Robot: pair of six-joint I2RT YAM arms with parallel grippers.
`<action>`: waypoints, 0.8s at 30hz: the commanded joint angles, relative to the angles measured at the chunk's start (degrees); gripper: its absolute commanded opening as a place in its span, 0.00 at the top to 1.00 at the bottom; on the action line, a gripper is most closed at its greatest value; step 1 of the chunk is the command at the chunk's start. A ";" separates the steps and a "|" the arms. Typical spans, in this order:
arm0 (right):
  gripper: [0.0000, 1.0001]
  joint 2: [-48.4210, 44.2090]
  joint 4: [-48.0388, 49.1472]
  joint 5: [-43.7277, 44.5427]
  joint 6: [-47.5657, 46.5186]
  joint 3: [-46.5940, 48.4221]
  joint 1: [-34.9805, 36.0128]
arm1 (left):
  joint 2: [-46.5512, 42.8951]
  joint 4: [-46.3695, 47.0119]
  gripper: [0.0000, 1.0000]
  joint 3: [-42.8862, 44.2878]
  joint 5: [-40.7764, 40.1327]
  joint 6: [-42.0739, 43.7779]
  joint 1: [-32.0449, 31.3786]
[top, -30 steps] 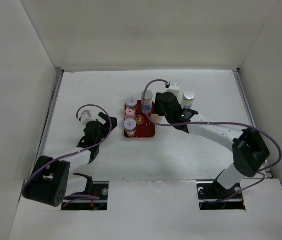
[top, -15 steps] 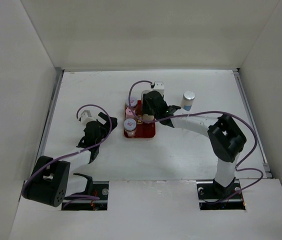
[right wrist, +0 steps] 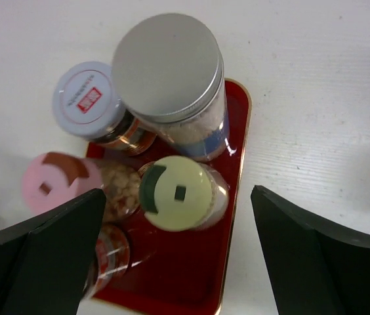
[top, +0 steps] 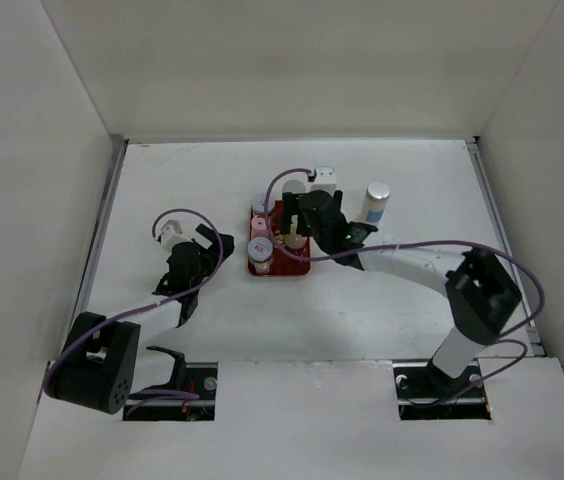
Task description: Organize the condiment bottles
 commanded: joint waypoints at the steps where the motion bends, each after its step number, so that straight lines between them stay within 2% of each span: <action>1: 0.00 -10.89 9.20 4.15 -2.85 -4.49 0.83 | -1.05 2.70 0.00 0.16 0.20 -0.25 0.15; 6: 0.00 -18.37 11.07 1.26 -2.69 -11.00 -6.19 | -0.88 2.79 0.00 0.33 -0.50 -0.34 -0.37; 7: 0.18 -19.69 11.50 -0.14 -2.68 -12.06 -7.86 | -0.61 2.79 0.00 0.33 -0.07 -0.34 -0.29; 8: 0.48 -20.84 11.24 -1.46 -2.86 -12.59 -9.53 | -0.52 2.79 0.00 0.42 0.11 -0.34 -0.20; 9: 0.65 -21.63 10.72 -2.08 -3.03 -12.86 -11.29 | -0.78 2.79 0.00 0.33 0.29 -0.34 -0.20; 10: 0.72 -22.51 9.67 -2.35 -3.47 -12.95 -12.78 | -1.13 2.88 0.00 0.33 -0.15 -0.34 -0.37; 11: 0.73 -23.13 7.92 -1.57 -3.82 -12.86 -14.28 | -1.40 2.88 0.00 0.24 -0.33 -0.25 -0.37; 13: 0.63 -23.66 4.58 2.64 -4.26 -12.07 -17.09 | -1.05 2.88 0.00 0.24 -0.77 -0.25 -0.46; 14: 0.51 -23.40 3.78 4.14 -5.05 -11.72 -18.41 | -0.79 2.88 0.00 0.33 -0.33 -0.25 -0.46; 16: 0.19 -21.30 2.20 5.73 -6.81 -10.23 -20.78 | -0.96 2.88 0.00 0.33 -0.15 -0.25 -0.46; 17: 0.11 -20.16 1.23 5.65 -7.34 -9.35 -21.49 | -1.22 2.88 0.00 0.33 -0.59 -0.25 -0.64; 20: 0.04 -15.50 -2.37 4.16 -7.96 -5.93 -22.90 | -0.61 2.97 0.00 0.51 -0.51 -0.16 -0.81; 24: 0.03 -10.40 -3.69 3.02 -8.40 -3.02 -23.96 | -1.66 2.97 0.00 0.24 -0.76 -0.08 -0.81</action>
